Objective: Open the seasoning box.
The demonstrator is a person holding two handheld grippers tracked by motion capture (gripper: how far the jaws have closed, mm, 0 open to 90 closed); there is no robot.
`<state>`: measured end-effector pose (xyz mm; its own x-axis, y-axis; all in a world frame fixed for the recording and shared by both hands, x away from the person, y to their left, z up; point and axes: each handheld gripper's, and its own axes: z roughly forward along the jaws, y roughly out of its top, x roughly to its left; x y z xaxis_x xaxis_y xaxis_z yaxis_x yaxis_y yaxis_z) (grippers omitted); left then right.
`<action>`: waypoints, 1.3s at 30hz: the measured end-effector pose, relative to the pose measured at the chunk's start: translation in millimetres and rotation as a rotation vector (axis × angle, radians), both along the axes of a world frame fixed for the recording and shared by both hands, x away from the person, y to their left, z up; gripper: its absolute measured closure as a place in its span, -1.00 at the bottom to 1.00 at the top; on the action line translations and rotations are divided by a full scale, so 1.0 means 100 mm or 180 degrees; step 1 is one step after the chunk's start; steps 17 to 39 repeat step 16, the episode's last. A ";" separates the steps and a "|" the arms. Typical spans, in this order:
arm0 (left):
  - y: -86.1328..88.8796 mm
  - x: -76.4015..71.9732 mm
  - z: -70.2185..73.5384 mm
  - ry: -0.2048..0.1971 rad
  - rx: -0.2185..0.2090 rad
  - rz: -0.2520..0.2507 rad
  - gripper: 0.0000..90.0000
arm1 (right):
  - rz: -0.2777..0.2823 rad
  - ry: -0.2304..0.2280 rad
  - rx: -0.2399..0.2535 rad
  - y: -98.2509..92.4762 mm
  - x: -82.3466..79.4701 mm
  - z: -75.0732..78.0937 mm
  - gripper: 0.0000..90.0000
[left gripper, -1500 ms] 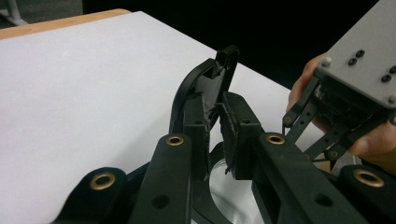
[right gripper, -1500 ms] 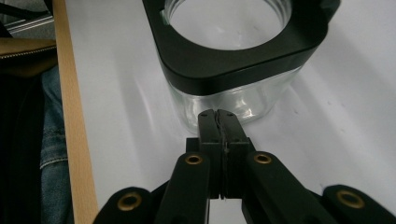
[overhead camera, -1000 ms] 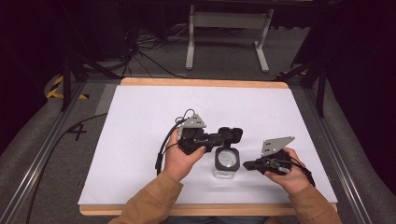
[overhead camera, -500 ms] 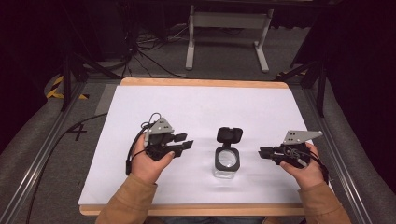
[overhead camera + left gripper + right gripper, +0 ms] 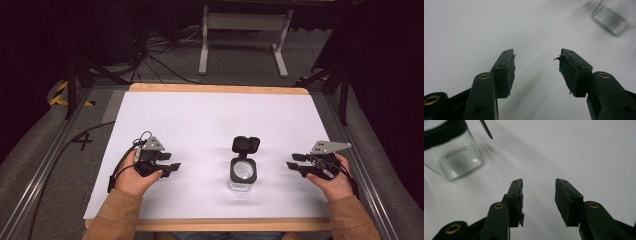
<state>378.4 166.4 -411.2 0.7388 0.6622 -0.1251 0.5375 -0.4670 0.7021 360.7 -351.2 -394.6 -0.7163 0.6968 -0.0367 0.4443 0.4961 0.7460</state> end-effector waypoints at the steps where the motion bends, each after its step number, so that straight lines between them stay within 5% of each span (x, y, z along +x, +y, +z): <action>1: 0.02 0.02 -0.03 0.0024 -0.0001 0.0009 0.00 | -0.0035 0.0028 -0.0034 -0.02 0.02 -0.04 0.28; 3: 0.04 0.04 -0.07 0.0082 0.0019 0.0006 -0.04 | -0.0073 0.0027 -0.0093 -0.05 0.04 -0.10 0.27; 7: 0.06 0.08 -0.20 0.0175 0.0267 -0.0135 -0.09 | -0.0217 0.0105 -0.0158 -0.12 0.09 -0.23 0.26; 10: 0.06 0.09 -0.23 0.0227 0.0264 -0.0194 -0.11 | -0.0257 0.0165 -0.0029 -0.16 0.12 -0.30 0.26; 16: 0.05 0.09 -0.23 0.0325 0.0293 -0.0171 -0.15 | -0.0289 0.0203 -0.0028 -0.16 0.14 -0.37 0.23; 39: 0.05 0.09 -0.23 0.0325 0.0293 -0.0171 -0.15 | -0.0289 0.0203 -0.0028 -0.16 0.14 -0.37 0.23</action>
